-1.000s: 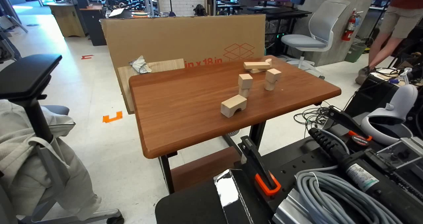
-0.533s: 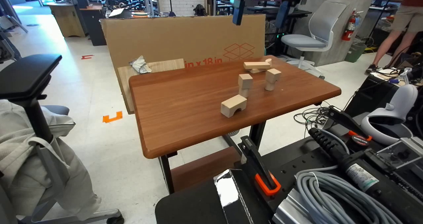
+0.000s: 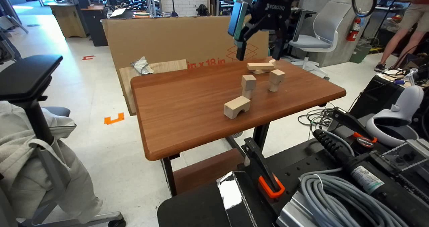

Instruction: Move the square from the cylinder on the left to the blocks at the back.

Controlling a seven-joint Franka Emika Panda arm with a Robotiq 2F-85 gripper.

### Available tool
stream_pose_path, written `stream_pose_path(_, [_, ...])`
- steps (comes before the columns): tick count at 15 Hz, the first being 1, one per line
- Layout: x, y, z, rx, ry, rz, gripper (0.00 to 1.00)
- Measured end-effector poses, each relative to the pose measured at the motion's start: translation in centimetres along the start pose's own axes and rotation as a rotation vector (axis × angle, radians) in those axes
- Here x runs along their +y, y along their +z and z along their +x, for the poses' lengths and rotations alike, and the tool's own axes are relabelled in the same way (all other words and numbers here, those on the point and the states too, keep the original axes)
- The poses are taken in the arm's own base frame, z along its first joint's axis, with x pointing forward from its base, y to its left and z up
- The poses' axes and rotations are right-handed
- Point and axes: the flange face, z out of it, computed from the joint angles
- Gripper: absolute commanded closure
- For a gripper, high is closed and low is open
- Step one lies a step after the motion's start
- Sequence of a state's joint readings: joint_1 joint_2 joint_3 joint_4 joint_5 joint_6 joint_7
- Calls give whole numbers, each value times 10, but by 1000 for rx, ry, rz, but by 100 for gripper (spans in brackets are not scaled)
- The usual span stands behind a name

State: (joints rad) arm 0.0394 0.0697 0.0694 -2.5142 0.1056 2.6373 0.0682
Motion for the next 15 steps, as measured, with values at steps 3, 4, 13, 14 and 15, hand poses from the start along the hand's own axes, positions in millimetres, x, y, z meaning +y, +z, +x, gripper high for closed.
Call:
stream_pose_path(3, [5,17,7,-28,12,-2,0])
stream_pose_path(4, [7,22,9,-35,17,-3,0])
stream_pose_path(13, [29,50,24,-73,37,-13,0])
stream_pose_path(14, [29,53,24,-77,35,-14,0])
stream_pose_path(15, [29,55,26,-80,31,-15,0])
